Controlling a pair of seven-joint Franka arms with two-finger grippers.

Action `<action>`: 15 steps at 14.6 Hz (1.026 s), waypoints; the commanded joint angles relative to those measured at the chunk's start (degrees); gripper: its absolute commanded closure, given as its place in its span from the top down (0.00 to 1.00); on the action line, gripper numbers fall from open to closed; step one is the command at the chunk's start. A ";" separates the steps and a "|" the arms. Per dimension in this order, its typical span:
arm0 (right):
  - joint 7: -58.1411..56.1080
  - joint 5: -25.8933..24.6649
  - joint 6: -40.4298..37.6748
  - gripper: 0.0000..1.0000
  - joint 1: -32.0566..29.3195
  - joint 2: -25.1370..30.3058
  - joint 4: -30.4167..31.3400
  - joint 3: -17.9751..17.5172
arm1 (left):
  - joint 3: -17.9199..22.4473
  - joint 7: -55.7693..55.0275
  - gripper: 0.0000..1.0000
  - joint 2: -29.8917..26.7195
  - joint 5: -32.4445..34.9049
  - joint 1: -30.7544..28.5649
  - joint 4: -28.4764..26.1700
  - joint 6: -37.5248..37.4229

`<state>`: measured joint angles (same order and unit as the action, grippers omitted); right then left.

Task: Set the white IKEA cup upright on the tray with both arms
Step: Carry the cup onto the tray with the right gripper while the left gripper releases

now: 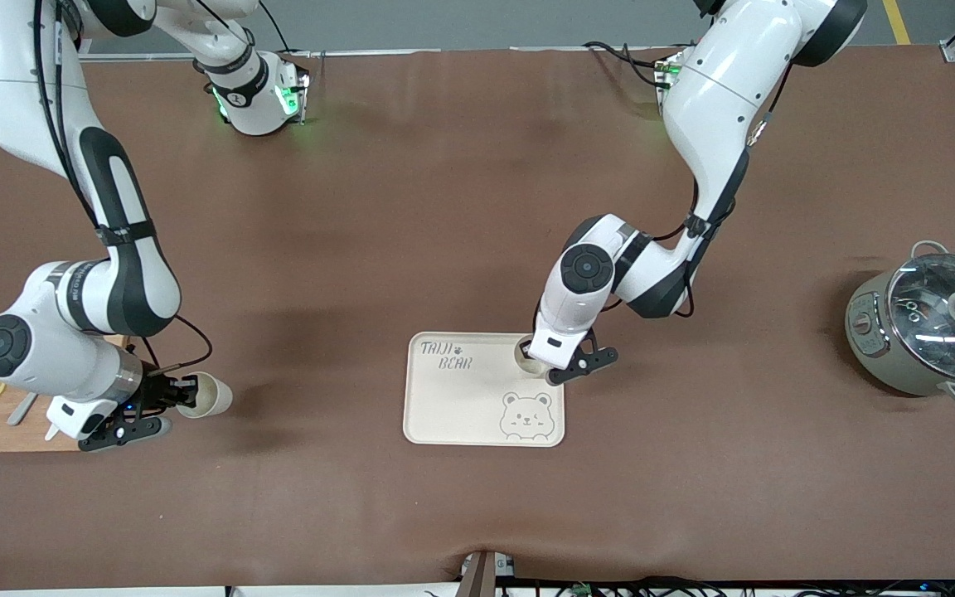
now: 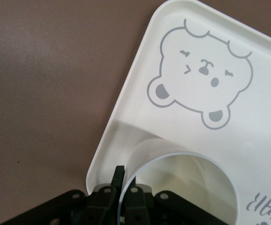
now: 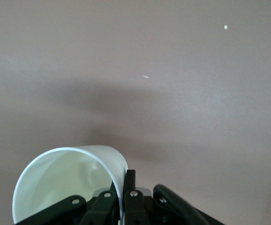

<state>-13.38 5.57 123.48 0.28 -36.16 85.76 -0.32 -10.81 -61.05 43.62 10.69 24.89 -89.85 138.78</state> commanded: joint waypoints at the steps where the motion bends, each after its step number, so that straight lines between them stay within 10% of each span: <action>1: 8.34 1.02 -5.78 0.00 2.70 0.13 -4.71 0.15 | 0.62 -1.70 0.00 0.59 1.79 0.78 1.26 0.18; 2: 11.07 1.02 -7.45 0.00 3.66 0.22 -5.68 0.15 | 0.62 -1.70 0.00 0.59 1.79 0.78 1.26 0.26; 4: 16.16 1.02 -8.34 0.00 6.03 0.22 -7.01 0.15 | 0.62 -1.44 1.00 0.85 2.75 0.78 1.26 0.44; 15: 44.13 1.81 -2.73 0.00 19.14 -4.00 -12.37 0.15 | 0.27 -5.13 1.00 -3.44 3.29 0.42 1.78 -4.56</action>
<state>28.42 5.95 119.26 18.60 -37.50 76.01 -0.64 -10.81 -64.42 42.58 12.87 24.92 -88.13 137.20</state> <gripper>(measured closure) 0.965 0.000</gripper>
